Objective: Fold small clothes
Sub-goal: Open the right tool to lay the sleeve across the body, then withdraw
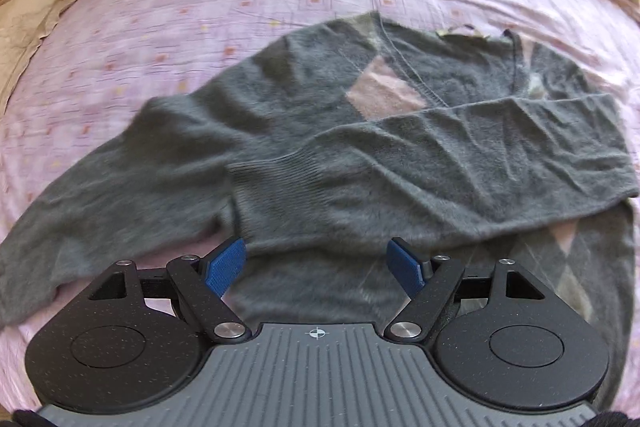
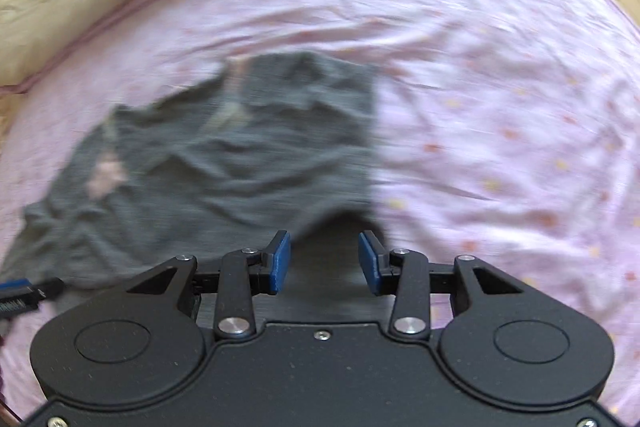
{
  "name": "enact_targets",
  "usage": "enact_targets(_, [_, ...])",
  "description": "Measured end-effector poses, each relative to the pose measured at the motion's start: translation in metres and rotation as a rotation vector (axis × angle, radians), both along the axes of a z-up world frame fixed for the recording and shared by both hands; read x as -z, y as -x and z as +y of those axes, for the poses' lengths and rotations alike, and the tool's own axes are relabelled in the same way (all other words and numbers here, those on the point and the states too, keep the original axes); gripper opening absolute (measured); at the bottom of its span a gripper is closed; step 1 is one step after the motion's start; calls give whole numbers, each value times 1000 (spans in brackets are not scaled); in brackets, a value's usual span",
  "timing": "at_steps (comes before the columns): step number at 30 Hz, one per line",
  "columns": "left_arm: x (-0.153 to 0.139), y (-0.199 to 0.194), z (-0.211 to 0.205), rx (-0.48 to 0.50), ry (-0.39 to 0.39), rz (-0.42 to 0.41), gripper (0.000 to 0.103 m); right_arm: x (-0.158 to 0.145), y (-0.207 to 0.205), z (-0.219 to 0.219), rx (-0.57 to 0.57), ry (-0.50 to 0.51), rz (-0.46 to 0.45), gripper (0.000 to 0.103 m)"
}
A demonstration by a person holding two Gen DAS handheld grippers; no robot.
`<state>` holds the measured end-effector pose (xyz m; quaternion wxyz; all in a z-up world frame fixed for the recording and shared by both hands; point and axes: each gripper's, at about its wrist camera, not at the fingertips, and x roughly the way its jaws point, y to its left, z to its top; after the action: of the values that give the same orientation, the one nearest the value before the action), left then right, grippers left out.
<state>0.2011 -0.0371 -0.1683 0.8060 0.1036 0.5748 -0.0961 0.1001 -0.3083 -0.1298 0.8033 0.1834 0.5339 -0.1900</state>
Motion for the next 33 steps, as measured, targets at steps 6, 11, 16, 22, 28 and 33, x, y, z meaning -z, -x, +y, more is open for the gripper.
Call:
enact_targets(6, [41,-11,-7,-7,-94,82,82,23,0,-20,-32,0,45,54])
enact_targets(11, [44,-8,7,-69,-57,76,93,44,-18,-21,-86,15,62,54])
enact_targets(16, [47,-4,17,-88,-36,71,97,55,-8,-55,118,71,98,54])
enact_targets(22, [51,0,27,-121,-24,68,103,47,19,-84,161,31,109,55])
enact_targets(28, [53,11,42,-142,24,39,103,24,-2,-90,148,-19,-69,59])
enact_targets(33, [53,22,53,-142,46,6,103,36,-57,-80,97,-60,-100,66])
